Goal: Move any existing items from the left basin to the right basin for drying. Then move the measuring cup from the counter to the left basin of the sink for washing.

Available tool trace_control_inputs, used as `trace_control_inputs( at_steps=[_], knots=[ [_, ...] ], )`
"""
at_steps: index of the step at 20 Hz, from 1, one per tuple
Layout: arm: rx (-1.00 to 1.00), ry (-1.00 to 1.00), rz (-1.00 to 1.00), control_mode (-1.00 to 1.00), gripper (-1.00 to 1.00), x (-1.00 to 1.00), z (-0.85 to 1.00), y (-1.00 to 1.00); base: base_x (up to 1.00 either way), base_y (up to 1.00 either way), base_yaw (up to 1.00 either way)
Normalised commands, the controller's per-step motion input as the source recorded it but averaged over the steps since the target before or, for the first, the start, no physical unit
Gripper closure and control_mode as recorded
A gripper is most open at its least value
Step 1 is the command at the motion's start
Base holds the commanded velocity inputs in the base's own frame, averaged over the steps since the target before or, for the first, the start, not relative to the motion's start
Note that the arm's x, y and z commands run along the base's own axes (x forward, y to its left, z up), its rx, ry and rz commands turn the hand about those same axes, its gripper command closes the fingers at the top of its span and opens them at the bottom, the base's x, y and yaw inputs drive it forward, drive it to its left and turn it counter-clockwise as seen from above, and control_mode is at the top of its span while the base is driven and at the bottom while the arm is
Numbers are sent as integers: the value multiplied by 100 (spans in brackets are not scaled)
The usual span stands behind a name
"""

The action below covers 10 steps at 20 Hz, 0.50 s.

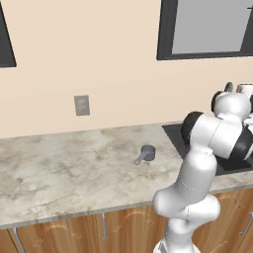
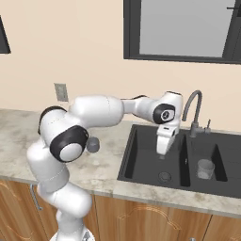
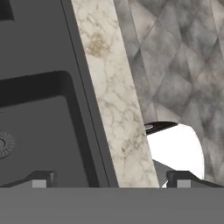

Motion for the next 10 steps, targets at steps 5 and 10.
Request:
trace_control_inputs(
  at_steps=[5, 10],
  knots=[
    [-3, 4, 0, -100, -100, -26, 11, 99, 0, 0, 0],
    [-2, 6, 2, -100, -100, -5, 13, 95, 0, 0, 0]
  ],
)
